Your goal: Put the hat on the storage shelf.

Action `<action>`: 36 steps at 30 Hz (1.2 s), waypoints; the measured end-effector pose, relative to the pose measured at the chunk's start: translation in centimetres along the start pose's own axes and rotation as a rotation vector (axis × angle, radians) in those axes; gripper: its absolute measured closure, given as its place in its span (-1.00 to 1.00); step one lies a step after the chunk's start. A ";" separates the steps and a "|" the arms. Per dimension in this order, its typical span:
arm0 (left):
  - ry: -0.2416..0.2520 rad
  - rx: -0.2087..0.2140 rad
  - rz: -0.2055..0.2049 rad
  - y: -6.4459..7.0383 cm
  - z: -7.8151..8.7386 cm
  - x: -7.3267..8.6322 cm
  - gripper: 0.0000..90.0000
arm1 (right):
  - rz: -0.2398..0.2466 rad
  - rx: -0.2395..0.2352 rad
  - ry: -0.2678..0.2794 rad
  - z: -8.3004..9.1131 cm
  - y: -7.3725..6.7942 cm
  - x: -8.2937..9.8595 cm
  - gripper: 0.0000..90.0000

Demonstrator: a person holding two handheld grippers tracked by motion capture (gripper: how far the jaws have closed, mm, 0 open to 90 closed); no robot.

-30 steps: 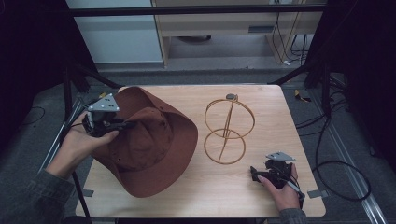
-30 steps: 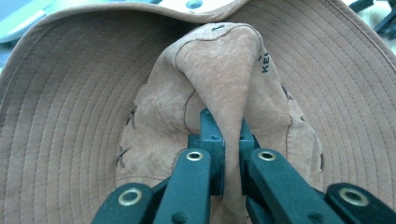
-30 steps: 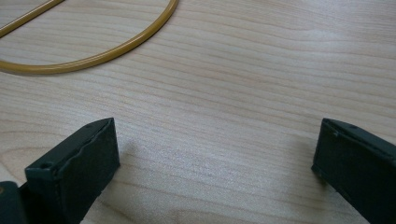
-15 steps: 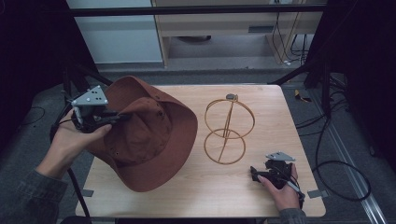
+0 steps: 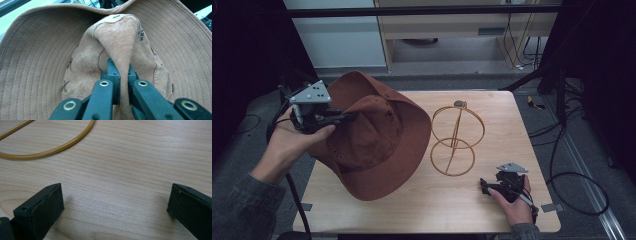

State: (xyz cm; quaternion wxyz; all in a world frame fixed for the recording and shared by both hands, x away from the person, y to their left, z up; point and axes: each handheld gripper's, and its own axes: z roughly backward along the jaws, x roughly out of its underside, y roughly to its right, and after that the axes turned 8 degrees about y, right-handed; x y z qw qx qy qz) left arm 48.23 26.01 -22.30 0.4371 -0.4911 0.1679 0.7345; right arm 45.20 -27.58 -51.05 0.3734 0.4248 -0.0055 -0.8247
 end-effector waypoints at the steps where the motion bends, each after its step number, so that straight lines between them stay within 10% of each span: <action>1: 0.001 0.002 -0.004 0.0 -0.1 -0.3 0.96 | 0.000 -0.001 0.000 0.0 0.0 0.0 -0.99; 36: 0.004 0.064 -0.094 2.0 -4.9 -9.0 0.96 | -0.001 -0.003 0.000 0.0 0.0 0.0 -0.99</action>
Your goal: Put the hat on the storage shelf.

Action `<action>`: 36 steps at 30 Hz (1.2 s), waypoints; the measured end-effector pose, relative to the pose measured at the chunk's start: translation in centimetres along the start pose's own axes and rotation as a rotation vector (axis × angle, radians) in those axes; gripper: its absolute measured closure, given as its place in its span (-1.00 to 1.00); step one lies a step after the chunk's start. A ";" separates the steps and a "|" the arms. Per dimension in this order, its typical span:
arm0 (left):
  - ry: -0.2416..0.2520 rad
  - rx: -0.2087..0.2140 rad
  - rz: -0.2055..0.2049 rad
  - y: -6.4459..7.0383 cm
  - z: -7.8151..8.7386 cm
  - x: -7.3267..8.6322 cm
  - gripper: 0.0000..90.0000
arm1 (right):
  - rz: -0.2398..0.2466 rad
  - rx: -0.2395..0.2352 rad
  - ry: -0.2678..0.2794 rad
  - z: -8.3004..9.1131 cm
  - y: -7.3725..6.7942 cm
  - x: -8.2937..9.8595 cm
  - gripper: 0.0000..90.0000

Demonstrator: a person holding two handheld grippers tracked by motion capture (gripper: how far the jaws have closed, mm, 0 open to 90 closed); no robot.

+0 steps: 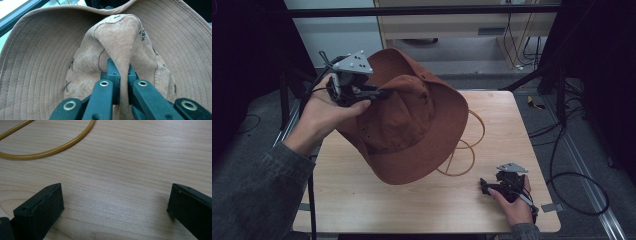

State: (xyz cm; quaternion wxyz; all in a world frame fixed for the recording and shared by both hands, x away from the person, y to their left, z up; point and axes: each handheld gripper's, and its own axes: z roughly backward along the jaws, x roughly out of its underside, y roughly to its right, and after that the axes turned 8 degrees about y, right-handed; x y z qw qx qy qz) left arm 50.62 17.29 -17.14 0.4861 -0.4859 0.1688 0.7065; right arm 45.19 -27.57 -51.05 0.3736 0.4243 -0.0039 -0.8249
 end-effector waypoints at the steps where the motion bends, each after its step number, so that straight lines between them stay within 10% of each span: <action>1: 0.000 0.002 -0.003 0.1 -0.2 -0.3 0.96 | 0.000 0.000 0.000 0.0 0.0 0.0 -0.99; 36: -0.016 0.091 -0.085 3.4 -8.2 -6.9 0.96 | -0.004 0.001 0.003 0.0 0.0 0.0 -0.99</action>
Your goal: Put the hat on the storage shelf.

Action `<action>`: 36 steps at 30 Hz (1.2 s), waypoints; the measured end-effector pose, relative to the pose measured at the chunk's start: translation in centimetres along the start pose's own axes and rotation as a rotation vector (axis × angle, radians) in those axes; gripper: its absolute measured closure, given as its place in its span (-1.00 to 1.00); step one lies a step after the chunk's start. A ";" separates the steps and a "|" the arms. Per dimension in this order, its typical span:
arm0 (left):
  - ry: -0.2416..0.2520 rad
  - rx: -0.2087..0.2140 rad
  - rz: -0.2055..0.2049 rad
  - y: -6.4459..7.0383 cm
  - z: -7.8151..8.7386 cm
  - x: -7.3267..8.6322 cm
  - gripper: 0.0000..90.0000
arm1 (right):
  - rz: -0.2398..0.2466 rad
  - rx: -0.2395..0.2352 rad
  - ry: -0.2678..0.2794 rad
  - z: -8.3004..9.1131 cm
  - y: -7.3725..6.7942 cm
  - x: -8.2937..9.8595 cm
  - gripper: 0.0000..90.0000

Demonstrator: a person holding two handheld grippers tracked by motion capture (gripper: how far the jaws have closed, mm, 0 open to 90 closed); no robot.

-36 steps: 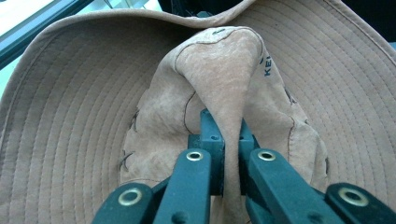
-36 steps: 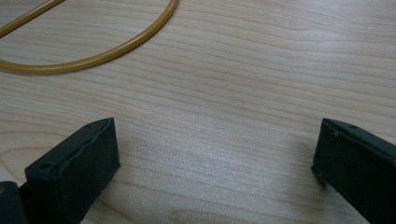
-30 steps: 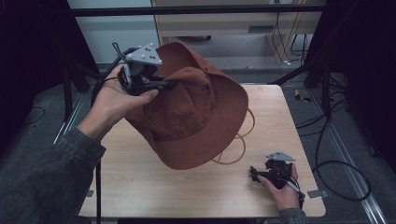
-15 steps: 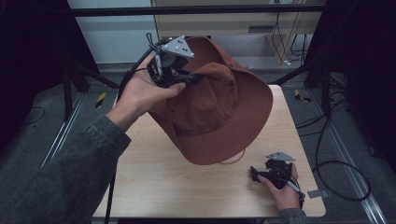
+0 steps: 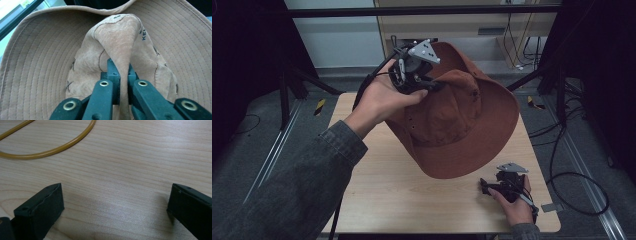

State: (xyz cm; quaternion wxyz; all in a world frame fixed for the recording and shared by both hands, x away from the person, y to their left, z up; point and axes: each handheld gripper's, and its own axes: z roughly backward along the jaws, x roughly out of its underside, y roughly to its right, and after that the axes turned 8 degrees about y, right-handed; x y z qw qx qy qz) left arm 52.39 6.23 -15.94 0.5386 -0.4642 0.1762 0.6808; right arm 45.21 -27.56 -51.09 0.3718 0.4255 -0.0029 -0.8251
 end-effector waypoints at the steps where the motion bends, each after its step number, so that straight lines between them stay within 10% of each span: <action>1: -0.002 -0.001 -0.002 0.0 -0.2 -0.1 0.96 | 0.000 0.000 0.000 0.0 0.0 0.0 -0.99; 36: -0.052 0.026 0.028 -0.7 -7.2 -1.4 0.96 | -0.004 -0.020 0.003 0.1 0.0 0.0 -0.99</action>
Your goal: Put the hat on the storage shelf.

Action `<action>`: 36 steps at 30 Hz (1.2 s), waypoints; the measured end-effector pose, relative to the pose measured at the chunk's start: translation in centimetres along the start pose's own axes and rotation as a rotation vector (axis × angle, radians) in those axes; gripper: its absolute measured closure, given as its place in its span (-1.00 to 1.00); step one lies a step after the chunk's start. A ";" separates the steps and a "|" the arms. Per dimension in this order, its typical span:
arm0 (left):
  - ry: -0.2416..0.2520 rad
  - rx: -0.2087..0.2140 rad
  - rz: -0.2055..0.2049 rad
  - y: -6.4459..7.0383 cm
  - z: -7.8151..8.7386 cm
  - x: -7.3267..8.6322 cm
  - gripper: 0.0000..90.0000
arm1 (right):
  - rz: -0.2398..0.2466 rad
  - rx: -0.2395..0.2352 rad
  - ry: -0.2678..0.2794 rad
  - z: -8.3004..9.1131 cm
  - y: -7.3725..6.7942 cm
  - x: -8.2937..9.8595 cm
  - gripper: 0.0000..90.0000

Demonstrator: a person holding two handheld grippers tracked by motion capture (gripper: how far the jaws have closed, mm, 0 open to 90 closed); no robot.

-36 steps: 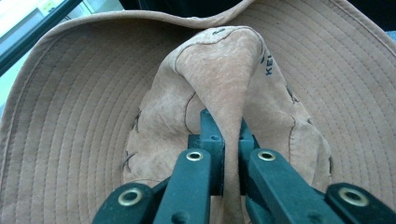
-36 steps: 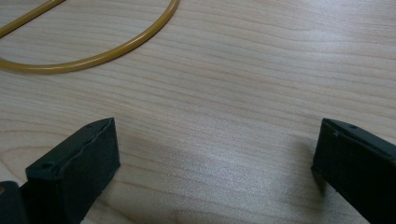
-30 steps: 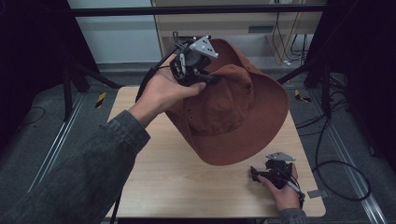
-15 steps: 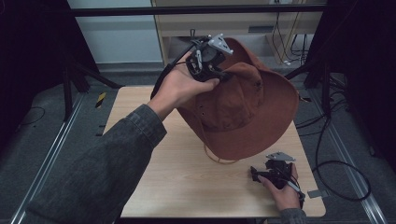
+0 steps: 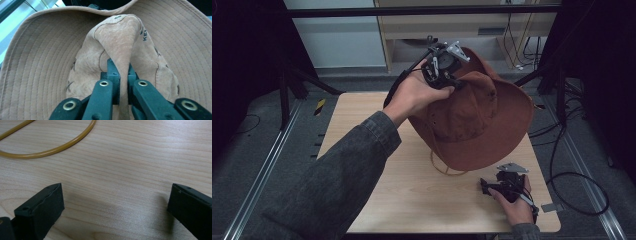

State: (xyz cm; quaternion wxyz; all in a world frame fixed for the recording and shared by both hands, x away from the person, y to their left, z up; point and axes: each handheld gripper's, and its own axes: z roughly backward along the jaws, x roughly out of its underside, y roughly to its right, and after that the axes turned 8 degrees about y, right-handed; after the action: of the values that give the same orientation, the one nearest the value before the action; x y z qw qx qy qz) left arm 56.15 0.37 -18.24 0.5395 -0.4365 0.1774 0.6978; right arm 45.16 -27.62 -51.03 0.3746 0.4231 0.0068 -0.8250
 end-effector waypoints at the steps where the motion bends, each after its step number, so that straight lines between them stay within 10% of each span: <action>1: -0.004 0.003 0.001 0.0 -0.3 0.0 0.96 | 0.018 -0.001 0.001 0.0 0.2 0.0 -0.99; 36: -0.102 0.042 0.021 0.5 -3.8 0.7 0.92 | 0.015 0.012 0.001 0.0 0.2 0.0 -0.99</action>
State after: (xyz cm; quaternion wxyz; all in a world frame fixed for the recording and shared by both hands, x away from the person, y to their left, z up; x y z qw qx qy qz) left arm 57.26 -2.14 -21.04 0.5494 -0.3870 0.1692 0.7210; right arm 45.28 -27.73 -50.96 0.3784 0.4259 -0.0011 -0.8218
